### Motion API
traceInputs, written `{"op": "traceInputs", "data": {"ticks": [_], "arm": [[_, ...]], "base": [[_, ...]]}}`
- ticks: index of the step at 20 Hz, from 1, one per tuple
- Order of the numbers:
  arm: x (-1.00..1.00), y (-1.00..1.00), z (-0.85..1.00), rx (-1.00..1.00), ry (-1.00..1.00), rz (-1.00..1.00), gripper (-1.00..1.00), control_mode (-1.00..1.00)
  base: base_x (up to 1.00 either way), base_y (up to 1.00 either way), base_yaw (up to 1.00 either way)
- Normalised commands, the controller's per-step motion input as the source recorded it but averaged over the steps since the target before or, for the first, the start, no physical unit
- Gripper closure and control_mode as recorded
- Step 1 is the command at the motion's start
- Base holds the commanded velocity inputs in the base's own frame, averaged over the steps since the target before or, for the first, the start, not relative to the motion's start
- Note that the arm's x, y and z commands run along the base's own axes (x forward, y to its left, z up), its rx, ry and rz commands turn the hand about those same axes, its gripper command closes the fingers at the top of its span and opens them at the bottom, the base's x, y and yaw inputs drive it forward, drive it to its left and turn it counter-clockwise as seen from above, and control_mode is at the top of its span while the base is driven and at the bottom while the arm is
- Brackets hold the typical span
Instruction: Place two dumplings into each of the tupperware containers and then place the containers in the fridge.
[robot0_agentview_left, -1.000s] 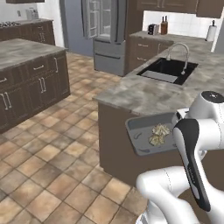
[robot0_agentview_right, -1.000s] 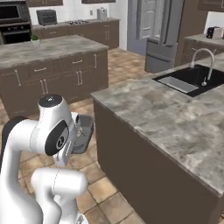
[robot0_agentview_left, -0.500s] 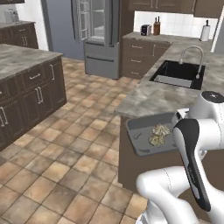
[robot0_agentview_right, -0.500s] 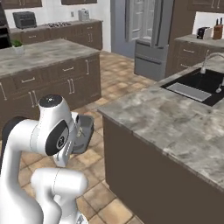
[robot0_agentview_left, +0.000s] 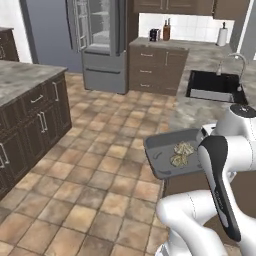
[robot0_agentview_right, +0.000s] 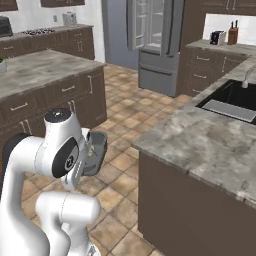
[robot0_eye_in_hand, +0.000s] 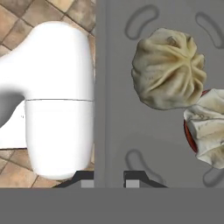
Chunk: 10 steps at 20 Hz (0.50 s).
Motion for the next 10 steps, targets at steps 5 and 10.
{"op": "traceInputs", "data": {"ticks": [5,10], "arm": [[0.00,0.00,0.00,0.00,0.00,0.00,1.00,1.00],[0.00,0.00,0.00,0.00,0.00,0.00,1.00,1.00]], "base": [[0.42,1.00,-0.31],[0.74,1.00,-0.27]]}}
